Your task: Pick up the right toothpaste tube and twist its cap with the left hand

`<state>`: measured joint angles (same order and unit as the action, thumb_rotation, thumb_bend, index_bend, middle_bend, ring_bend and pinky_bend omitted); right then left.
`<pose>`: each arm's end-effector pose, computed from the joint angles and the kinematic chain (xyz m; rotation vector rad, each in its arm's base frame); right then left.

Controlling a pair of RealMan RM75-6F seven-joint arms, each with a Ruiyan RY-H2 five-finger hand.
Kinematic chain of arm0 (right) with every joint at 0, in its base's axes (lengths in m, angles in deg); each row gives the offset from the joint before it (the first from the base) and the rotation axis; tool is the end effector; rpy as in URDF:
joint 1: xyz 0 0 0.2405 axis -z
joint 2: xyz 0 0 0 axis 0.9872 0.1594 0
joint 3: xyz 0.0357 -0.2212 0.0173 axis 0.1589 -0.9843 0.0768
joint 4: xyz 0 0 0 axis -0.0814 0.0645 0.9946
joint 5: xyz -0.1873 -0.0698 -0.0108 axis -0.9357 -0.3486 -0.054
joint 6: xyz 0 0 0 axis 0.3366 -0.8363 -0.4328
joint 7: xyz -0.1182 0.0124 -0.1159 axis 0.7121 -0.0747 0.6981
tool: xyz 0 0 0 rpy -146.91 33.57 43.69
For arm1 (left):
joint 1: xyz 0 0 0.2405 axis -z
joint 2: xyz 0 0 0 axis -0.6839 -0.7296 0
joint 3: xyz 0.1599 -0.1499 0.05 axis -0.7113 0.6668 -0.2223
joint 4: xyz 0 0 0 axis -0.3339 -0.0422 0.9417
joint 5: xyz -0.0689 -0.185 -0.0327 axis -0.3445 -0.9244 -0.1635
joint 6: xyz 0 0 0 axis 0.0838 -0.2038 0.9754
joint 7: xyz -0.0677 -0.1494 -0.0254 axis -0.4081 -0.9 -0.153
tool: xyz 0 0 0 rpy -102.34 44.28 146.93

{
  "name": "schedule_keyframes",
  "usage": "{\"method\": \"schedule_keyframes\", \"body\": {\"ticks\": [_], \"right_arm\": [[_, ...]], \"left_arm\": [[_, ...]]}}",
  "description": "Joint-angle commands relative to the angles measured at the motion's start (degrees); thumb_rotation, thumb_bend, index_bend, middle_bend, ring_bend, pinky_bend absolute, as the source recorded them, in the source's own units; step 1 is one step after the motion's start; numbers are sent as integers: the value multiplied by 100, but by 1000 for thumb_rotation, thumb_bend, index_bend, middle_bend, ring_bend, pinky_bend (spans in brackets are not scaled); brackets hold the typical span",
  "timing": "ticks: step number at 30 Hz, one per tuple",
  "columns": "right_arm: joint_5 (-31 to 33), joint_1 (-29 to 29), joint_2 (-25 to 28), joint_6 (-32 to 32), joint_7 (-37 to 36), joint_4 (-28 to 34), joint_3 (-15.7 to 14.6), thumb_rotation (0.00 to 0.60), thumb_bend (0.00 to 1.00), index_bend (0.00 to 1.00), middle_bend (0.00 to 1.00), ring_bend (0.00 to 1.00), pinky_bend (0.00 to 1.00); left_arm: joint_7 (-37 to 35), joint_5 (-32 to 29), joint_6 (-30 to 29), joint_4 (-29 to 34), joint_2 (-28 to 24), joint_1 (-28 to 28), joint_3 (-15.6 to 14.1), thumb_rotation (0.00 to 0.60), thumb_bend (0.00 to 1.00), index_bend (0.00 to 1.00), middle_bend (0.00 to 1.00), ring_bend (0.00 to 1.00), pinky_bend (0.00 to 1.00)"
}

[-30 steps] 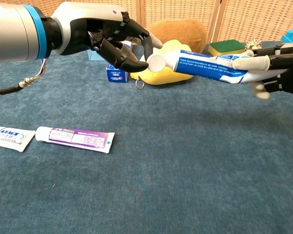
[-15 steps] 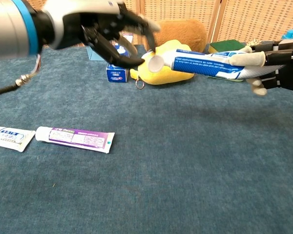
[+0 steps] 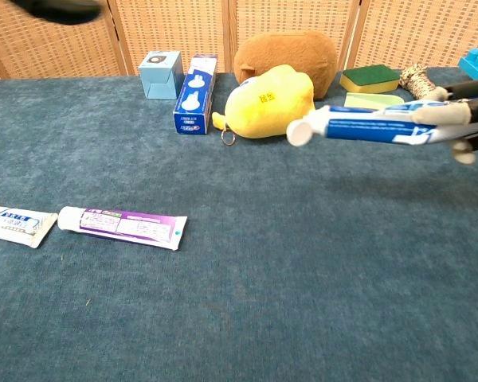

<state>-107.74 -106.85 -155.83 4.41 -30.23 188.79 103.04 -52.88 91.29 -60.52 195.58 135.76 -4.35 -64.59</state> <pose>-0.1733 -0.2911 0.0534 0.9222 -2.1096 1.2971 -0.0595 0.2793 0.1070 -1.7321 -1.2874 -1.3288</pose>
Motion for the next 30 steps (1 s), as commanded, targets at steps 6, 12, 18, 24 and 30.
{"method": "schedule_keyframes", "body": {"ticks": [6, 12, 18, 24, 30], "right_arm": [[-965, 187, 36, -465, -415, -714, -226, 600, 639, 884, 697, 637, 544], [-1322, 172, -313, -521, -445, -1337, -376, 600, 606, 835, 644, 529, 320], [-1458, 171, -526, -329, -175, -1755, -455, 600, 603, 586, 483, 343, 205], [-1714, 257, -485, -182, -304, -1906, -462, 511, 561, 316, 296, 161, 166], [-1856, 355, -339, -7, -421, -1919, -425, 370, 450, 200, 203, 57, 157]], "left_arm": [[-231, 732, -780, 559, -1143, -1312, -860, 600, 359, 350, 72, 0, 126], [-603, 918, -1113, 479, -1319, -1957, -1185, 600, 361, 349, 73, 0, 126], [-767, 1083, -1388, 384, -1371, -2352, -1293, 600, 360, 349, 76, 0, 123], [-854, 1133, -1480, 270, -1313, -2589, -1319, 600, 358, 349, 75, 0, 113], [-823, 1090, -1530, 138, -1178, -2720, -1259, 600, 353, 336, 75, 0, 92]]}}
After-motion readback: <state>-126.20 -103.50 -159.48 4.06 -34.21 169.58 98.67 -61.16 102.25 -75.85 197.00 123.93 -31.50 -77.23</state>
